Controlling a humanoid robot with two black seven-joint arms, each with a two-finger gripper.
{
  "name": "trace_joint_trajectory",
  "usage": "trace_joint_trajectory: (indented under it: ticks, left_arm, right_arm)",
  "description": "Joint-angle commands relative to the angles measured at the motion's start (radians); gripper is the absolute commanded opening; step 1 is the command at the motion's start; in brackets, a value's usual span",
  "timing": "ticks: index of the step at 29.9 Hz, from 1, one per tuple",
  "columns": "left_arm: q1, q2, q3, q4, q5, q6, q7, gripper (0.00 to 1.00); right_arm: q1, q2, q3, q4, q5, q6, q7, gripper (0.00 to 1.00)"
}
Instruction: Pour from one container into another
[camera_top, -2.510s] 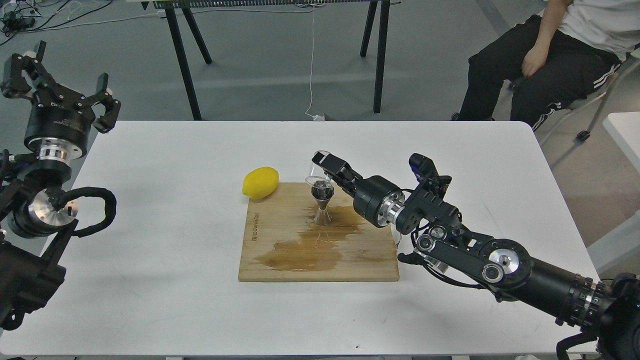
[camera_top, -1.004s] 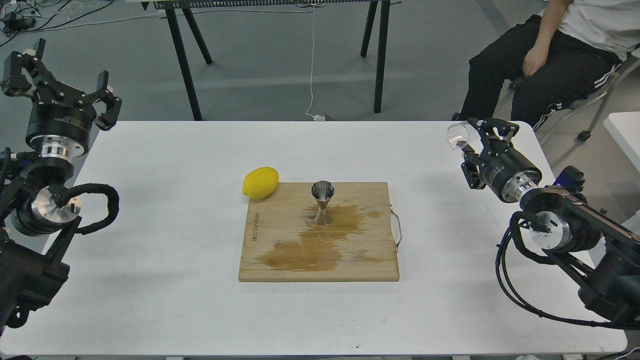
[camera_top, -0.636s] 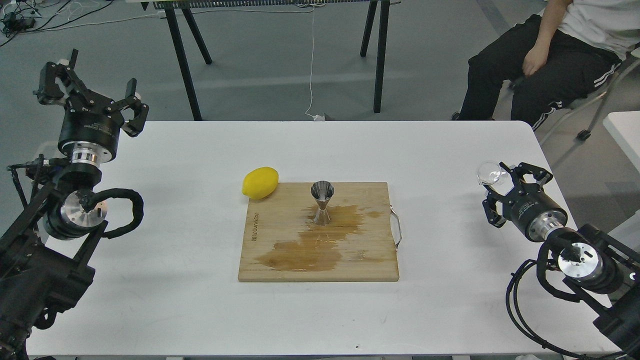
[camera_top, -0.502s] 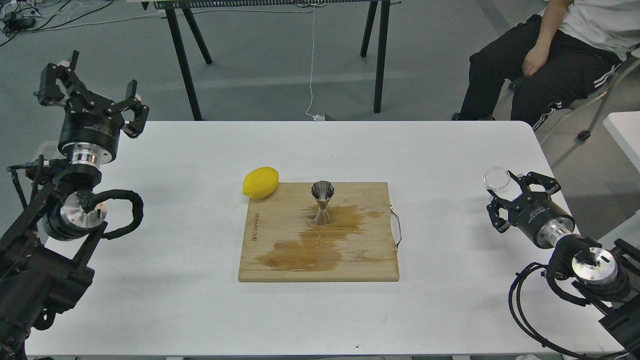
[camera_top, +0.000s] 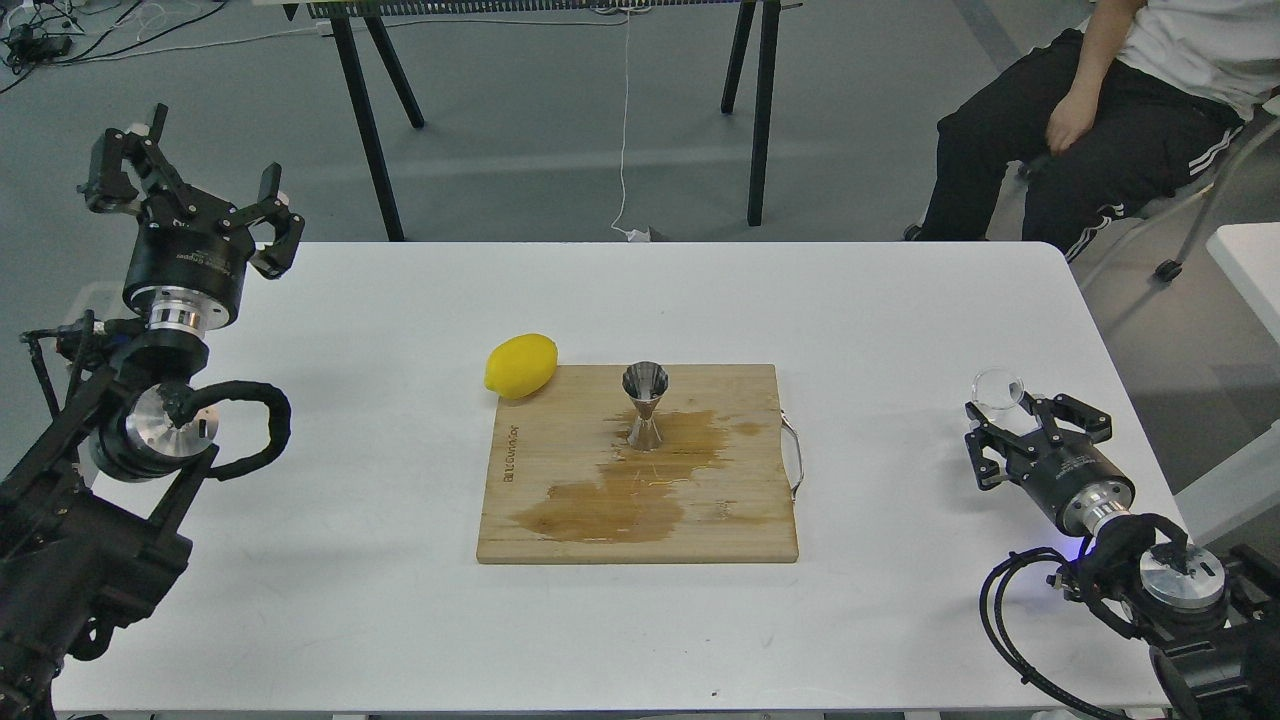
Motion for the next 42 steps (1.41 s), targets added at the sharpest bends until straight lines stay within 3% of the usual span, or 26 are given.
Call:
trace_joint_trajectory:
  ticks: [1, 23, 26, 27, 28, 35, 42]
  left_arm:
    - [0.002, 0.007, -0.002, 0.000, -0.001, 0.000, -0.002, 1.00]
    - [0.002, 0.018, -0.002, -0.005, -0.001, 0.008, -0.002, 1.00]
    - [0.002, 0.018, -0.002, -0.005, -0.001, 0.008, -0.002, 1.00]
    - [0.002, 0.019, -0.002, -0.008, -0.001, 0.008, -0.002, 1.00]
    - [0.002, 0.019, -0.002, -0.008, -0.001, 0.008, -0.002, 1.00]
    - [0.002, 0.022, -0.002, -0.008, -0.001, 0.008, -0.002, 1.00]
    - [0.002, 0.031, -0.003, -0.008, -0.001, 0.009, -0.002, 1.00]
  right_arm:
    - [0.003, 0.030, 0.021, -0.040, -0.001, 0.001, -0.021, 0.46]
    - [0.001, 0.041, 0.021, -0.055, -0.001, 0.000, -0.016, 0.65]
    - [0.003, 0.042, 0.021, -0.055, -0.003, 0.000, -0.013, 0.79]
    - [0.004, 0.042, 0.022, -0.055, -0.003, -0.002, -0.013, 0.96]
    - [0.004, 0.042, 0.022, -0.052, -0.003, 0.003, -0.012, 0.98]
    - [0.016, 0.031, 0.016, -0.040, -0.006, 0.099, -0.013, 0.99]
    - [0.068, 0.012, 0.013, -0.037, -0.015, 0.100, -0.009, 0.99]
